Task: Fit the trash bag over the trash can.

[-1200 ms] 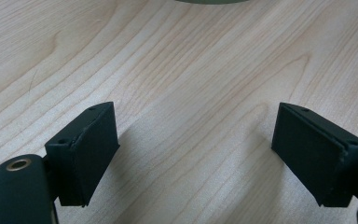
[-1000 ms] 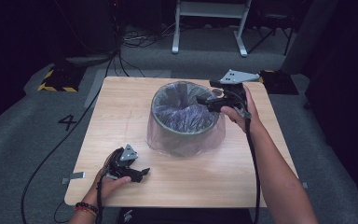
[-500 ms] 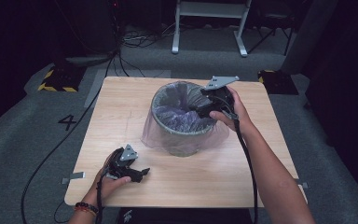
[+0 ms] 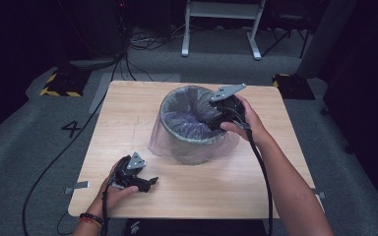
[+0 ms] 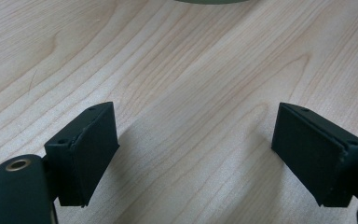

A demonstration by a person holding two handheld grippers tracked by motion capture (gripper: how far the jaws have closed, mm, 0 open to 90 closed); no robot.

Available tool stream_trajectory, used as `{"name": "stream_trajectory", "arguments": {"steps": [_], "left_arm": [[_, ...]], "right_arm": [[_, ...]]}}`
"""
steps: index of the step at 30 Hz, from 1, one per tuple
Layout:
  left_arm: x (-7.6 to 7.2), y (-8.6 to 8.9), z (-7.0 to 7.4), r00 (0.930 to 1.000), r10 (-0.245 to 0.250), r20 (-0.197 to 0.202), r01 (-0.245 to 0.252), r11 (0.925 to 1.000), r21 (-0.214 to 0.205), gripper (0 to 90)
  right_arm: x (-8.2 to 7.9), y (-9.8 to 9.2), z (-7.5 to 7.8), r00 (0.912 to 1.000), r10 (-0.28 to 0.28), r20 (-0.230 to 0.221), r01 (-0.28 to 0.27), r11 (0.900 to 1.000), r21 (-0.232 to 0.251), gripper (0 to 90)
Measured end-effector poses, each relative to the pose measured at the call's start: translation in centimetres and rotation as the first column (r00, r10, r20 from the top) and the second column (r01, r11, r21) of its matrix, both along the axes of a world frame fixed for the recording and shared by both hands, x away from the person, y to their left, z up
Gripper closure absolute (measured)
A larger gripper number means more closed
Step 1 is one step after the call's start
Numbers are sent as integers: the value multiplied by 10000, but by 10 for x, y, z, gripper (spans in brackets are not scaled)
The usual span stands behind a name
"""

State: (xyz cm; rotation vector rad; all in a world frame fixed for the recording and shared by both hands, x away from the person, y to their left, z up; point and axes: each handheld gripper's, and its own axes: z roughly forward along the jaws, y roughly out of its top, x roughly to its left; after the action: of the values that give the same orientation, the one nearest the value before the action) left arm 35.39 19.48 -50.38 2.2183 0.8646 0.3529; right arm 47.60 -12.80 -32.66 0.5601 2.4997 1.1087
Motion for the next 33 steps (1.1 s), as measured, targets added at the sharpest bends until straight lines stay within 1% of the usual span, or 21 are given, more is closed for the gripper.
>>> {"name": "stream_trajectory", "arguments": {"steps": [6,8,14,17,23,28,30,33], "left_arm": [[0,0,0,10000,4,4,-4,10000,8,141],[0,0,0,10000,-1,1,1,10000,0,141],[0,0,0,10000,-2,6,2,10000,11,141],[0,0,0,10000,-1,3,1,10000,0,141],[0,0,0,10000,-1,8,1,10000,9,141],[0,0,0,10000,-9,0,9,10000,10,141],[0,0,0,10000,0,9,0,10000,9,140],[0,0,0,10000,-2,1,2,10000,2,141]], "right_arm": [[1,3,-1,9996,168,-231,-171,9998,-136,223],[1,5,-1,9994,189,-290,-197,9995,-253,223],[2,8,-4,9954,436,-856,-485,9972,-566,200],[3,9,-5,9925,585,-1076,-655,9959,-625,210],[5,9,-5,9888,540,-1394,-658,9946,-809,212],[8,13,-6,9842,418,-1721,-649,9892,-1313,217],[9,15,-6,9818,338,-1870,-651,9843,-1640,219],[10,18,-6,9768,214,-2131,-646,9780,-1982,239]]}}
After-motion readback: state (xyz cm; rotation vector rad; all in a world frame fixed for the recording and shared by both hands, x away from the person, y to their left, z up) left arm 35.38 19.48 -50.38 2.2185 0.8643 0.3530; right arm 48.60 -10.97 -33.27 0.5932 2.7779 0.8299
